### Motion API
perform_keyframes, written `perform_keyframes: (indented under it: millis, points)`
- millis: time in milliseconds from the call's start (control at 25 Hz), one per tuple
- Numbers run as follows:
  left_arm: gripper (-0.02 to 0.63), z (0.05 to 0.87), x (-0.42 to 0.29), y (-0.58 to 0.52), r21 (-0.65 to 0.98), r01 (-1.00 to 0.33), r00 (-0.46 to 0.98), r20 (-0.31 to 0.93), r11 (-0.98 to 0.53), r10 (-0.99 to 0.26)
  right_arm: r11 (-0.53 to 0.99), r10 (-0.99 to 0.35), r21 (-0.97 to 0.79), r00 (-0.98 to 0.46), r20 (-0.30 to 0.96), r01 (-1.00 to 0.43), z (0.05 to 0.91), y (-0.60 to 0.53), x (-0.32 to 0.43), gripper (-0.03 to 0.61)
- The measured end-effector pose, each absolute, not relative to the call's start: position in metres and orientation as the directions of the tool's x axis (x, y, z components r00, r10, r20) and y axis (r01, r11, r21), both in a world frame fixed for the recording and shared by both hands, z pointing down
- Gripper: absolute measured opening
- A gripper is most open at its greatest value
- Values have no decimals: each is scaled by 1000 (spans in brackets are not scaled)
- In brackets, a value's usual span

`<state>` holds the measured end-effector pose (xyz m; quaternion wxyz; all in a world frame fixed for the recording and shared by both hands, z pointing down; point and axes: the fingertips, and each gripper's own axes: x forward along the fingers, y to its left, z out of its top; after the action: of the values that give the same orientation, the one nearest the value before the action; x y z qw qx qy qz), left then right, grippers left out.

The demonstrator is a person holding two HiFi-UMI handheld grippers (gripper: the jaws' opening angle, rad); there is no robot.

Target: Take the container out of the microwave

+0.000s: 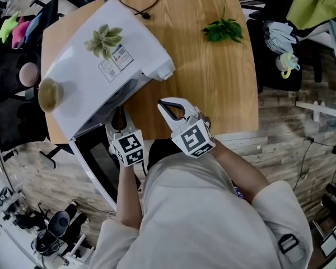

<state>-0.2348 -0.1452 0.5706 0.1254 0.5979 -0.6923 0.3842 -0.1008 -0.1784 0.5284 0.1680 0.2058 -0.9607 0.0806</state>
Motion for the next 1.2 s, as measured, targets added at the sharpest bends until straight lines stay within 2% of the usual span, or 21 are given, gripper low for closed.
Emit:
perform_keyframes:
  millis: [280,720,1200]
  points:
    - [45,582,-258,-155,-457,-889,-305,636,-27,-709,893,-376,-99,-849,371,-439,537,-181,-104,11]
    - [55,606,-273,-164,-605,-781,-370,647,-154,-667,871,-394,-132,-834,387,-473,548,-189,-110,11]
    - [119,620,-295,-177,-647,-744,-413,640,-166,-647,844,-425,-147,-809,406,-516,557,-196,-100,11]
